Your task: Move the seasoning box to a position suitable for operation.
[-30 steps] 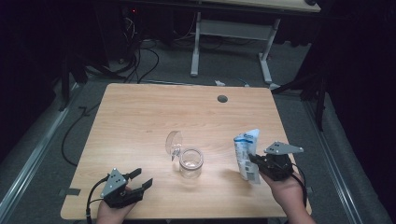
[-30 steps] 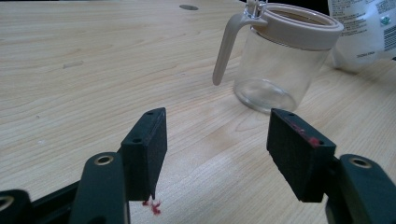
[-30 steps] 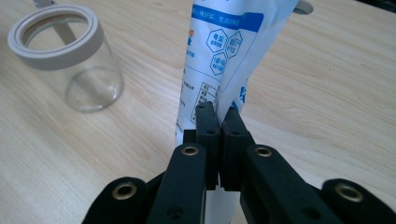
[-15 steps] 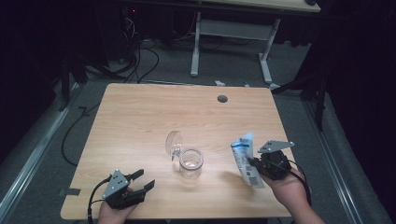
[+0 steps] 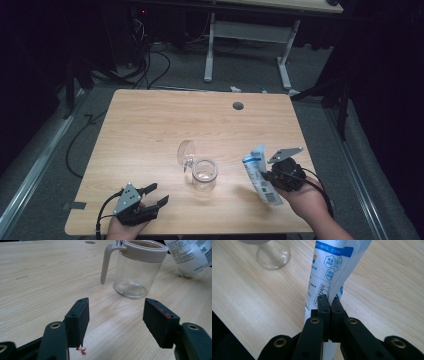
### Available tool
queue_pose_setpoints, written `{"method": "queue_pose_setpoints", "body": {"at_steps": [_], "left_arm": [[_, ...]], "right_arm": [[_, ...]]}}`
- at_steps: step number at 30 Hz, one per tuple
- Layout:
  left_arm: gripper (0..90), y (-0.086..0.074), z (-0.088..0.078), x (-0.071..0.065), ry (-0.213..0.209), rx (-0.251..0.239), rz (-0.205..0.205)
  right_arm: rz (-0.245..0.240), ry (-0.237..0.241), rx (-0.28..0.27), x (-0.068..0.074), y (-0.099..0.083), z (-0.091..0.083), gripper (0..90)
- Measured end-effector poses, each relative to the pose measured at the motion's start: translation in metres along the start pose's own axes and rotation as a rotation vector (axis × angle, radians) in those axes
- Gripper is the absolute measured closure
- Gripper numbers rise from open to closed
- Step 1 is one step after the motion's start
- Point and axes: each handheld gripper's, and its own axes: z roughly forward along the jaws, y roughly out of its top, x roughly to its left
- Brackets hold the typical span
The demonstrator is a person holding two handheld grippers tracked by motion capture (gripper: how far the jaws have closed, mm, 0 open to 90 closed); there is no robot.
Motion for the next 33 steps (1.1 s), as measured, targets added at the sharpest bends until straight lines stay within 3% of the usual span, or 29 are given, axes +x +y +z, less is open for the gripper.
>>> {"method": "queue_pose_setpoints", "body": {"at_steps": [16,22,33], "left_arm": [[38.2,0.001,0.001,-0.004,-0.010,0.005,0.024],[38.2,0.001,0.001,-0.006,-0.011,0.007,0.028],[38.2,0.001,0.002,-0.007,-0.019,0.009,0.034]], "right_arm": [[0.003,0.035,0.126,-0.003,0.014,0.002,89.7],[-0.020,0.033,0.171,-0.003,0.019,0.000,89.8],[-0.038,0.034,0.214,-0.004,0.028,-0.004,89.8]]}}
